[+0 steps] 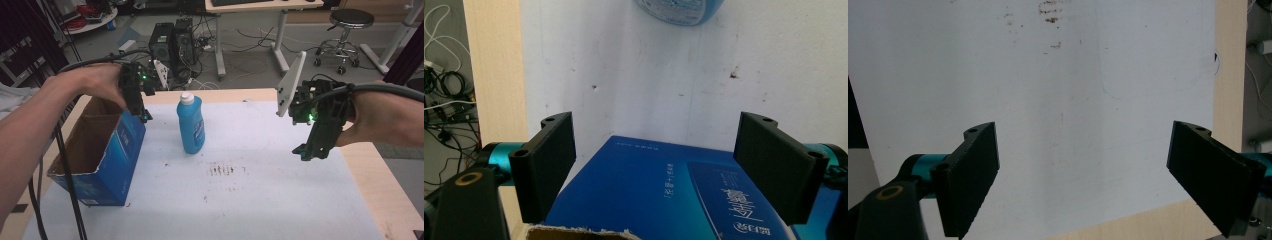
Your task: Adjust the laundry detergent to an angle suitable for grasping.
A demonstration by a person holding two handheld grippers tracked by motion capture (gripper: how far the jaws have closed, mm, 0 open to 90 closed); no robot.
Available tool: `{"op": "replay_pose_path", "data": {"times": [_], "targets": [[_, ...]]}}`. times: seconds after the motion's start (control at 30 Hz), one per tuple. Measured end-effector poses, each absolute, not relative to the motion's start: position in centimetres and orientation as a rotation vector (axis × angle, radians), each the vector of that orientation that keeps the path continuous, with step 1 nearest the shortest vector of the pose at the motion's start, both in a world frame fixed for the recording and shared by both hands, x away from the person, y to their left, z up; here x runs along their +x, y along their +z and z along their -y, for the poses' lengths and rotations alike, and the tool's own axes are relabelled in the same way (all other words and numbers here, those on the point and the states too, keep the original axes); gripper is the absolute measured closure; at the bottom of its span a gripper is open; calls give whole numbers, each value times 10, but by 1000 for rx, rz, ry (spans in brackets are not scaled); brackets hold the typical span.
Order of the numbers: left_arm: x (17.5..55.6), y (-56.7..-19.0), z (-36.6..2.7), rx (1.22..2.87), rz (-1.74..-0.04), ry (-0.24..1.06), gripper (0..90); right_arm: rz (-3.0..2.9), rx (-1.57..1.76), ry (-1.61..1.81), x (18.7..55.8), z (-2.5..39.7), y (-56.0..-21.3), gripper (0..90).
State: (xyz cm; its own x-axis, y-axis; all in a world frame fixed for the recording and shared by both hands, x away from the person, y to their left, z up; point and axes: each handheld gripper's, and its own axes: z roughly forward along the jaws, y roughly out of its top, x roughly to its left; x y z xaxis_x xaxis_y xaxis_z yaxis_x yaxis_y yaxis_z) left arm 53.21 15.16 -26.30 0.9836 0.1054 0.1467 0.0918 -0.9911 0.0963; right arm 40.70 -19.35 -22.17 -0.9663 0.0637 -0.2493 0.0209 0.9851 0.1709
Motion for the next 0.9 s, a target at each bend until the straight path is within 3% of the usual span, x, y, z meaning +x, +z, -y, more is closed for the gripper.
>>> {"op": "replay_pose_path", "data": {"times": [0.9], "targets": [[526,-258,-145,3046,-205,183,170,-2875,38,264,404,197,-212,126]]}}
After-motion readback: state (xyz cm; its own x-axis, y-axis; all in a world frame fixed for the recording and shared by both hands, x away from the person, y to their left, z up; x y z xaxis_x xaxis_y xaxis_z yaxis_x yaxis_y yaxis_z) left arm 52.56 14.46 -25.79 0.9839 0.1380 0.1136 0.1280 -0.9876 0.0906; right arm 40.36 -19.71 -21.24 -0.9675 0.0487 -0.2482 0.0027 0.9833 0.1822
